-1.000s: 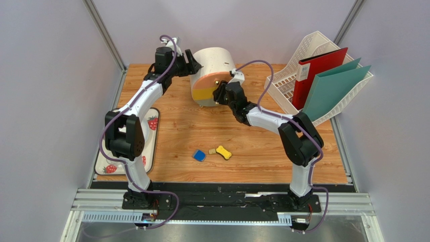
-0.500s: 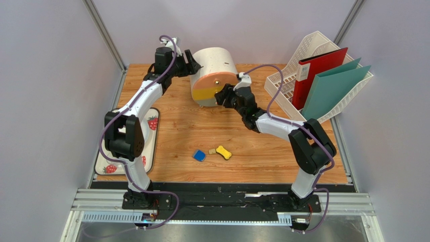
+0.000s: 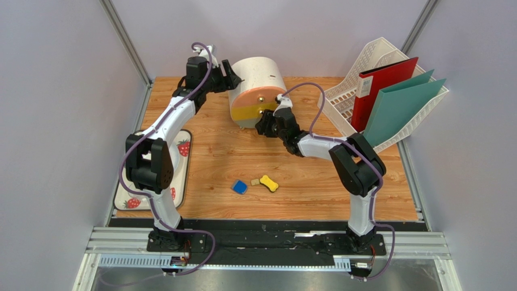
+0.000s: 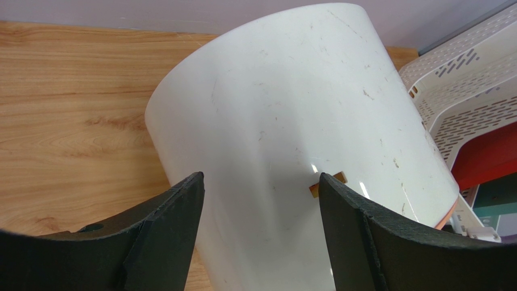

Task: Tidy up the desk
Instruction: Close the drawer in the storage box, then open the drawer in the storage box.

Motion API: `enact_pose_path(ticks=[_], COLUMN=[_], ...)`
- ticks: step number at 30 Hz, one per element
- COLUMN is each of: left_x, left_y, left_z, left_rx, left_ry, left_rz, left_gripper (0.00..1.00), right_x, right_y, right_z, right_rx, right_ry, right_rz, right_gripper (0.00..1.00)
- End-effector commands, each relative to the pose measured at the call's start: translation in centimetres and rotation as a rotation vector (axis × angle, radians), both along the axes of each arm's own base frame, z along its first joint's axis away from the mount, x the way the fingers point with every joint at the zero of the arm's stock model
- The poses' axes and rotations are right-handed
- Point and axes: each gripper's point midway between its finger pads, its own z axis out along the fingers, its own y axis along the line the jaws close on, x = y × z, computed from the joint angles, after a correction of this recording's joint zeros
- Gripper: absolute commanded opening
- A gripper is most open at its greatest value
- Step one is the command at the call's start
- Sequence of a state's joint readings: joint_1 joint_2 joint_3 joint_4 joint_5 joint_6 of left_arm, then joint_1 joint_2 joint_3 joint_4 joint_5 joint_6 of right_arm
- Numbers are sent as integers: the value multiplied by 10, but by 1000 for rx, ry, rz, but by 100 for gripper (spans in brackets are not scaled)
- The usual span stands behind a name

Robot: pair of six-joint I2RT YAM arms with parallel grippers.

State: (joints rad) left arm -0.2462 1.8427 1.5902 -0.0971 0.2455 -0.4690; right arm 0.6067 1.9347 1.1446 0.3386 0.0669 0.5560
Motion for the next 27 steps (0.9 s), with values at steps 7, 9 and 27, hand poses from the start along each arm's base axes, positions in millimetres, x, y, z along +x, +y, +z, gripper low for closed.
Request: enact_pose_path(ticks=[7,9,27], left_x=[-30,-30,-31], left_y=[-14,-14,-15], left_z=[-31,-30,-31], left_rx=[46,47,30], left_ry=[133,130,137], left_rz=[-89,-88,-85], left_gripper=[78,78,76], right_x=[40,43,22], right_y=[-2,0,-5], right_z=[18,16,3], right_rx=[48,54,111], right_ry=[-95,-100,-96], right_rz=[-55,-47,-17], right_gripper=[48,48,10])
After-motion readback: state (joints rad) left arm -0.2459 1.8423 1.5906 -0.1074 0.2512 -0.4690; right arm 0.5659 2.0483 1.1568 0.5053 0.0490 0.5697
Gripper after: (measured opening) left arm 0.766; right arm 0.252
